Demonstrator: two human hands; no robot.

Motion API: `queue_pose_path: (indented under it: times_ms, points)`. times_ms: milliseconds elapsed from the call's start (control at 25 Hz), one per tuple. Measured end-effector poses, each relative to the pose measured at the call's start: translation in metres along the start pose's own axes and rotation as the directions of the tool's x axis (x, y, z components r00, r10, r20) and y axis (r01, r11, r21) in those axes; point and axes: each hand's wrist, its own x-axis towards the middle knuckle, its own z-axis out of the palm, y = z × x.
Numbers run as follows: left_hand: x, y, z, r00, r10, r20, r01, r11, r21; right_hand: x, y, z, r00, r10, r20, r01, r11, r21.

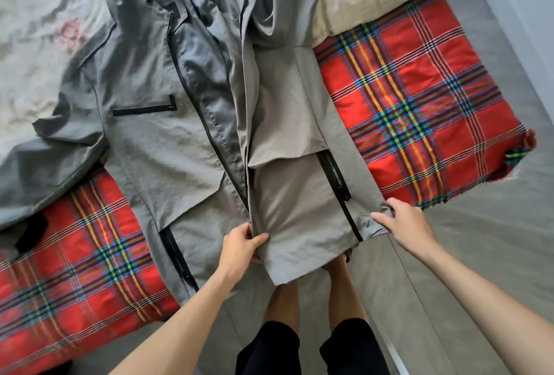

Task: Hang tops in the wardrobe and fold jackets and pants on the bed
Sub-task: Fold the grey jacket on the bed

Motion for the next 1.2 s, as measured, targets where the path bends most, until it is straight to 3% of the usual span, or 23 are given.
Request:
queue_pose_path:
  times_ms: [120,200,280,320,440,560,640,760,840,920,1000,1040,1120,1200]
  points:
    - [0.006,0.004,0.001,0.998,0.034,-0.062,-0.012,0.945,0.326,0.0,-0.017,-0.007,0.998,0.055,-0.013,-0.056,0.99,-0.131]
    - [0.008,0.013,-0.004,0.998,0.017,-0.067,0.017,0.885,0.465,-0.005,-0.041,-0.019,0.988,-0.01,-0.154,-0.018,0.983,-0.184]
    - [0.011,0.029,-0.016,0.997,0.026,-0.077,0.017,0.862,0.506,-0.002,-0.072,-0.037,0.974,-0.111,-0.199,0.089,0.99,-0.114]
    - [0.011,0.042,-0.026,0.995,0.045,-0.089,0.0,0.892,0.453,0.004,-0.091,-0.048,0.973,-0.168,-0.158,0.162,0.985,-0.054]
    - [0.014,0.099,-0.055,0.987,0.072,-0.144,-0.067,0.997,0.042,0.028,-0.151,-0.081,0.935,-0.354,-0.029,0.355,0.933,0.051]
    - [0.038,0.169,-0.085,0.952,0.181,-0.248,-0.201,0.978,-0.057,0.06,-0.225,-0.11,0.86,-0.507,-0.062,0.511,0.854,0.096]
    - [0.062,0.22,-0.1,0.898,0.292,-0.328,-0.297,0.954,0.036,0.096,-0.28,-0.127,0.883,-0.47,-0.015,0.441,0.817,0.372]
    - [0.094,0.286,-0.096,0.762,0.465,-0.45,-0.359,0.882,0.304,0.144,-0.357,-0.144,0.932,-0.332,0.148,0.122,0.669,0.733]
    - [0.11,0.315,-0.079,0.714,0.55,-0.433,-0.298,0.799,0.522,0.171,-0.39,-0.147,0.952,-0.245,0.184,0.025,0.661,0.75]
    - [0.129,0.336,-0.062,0.743,0.538,-0.398,-0.163,0.723,0.671,0.195,-0.41,-0.148,0.971,-0.165,0.173,0.005,0.739,0.673]
    - [0.145,0.352,-0.057,0.78,0.452,-0.433,-0.045,0.73,0.682,0.205,-0.418,-0.15,0.985,-0.162,0.055,0.109,0.845,0.524]
    - [0.151,0.362,-0.06,0.793,0.395,-0.464,-0.003,0.764,0.646,0.211,-0.423,-0.151,0.966,-0.256,-0.046,0.252,0.878,0.406]
    - [0.16,0.371,-0.077,0.786,0.335,-0.52,-0.027,0.858,0.513,0.208,-0.434,-0.156,0.815,-0.572,-0.095,0.571,0.764,0.299]
    - [0.165,0.361,-0.107,0.796,0.247,-0.552,-0.269,0.962,0.044,0.207,-0.439,-0.161,0.647,-0.762,0.001,0.696,0.591,0.407]
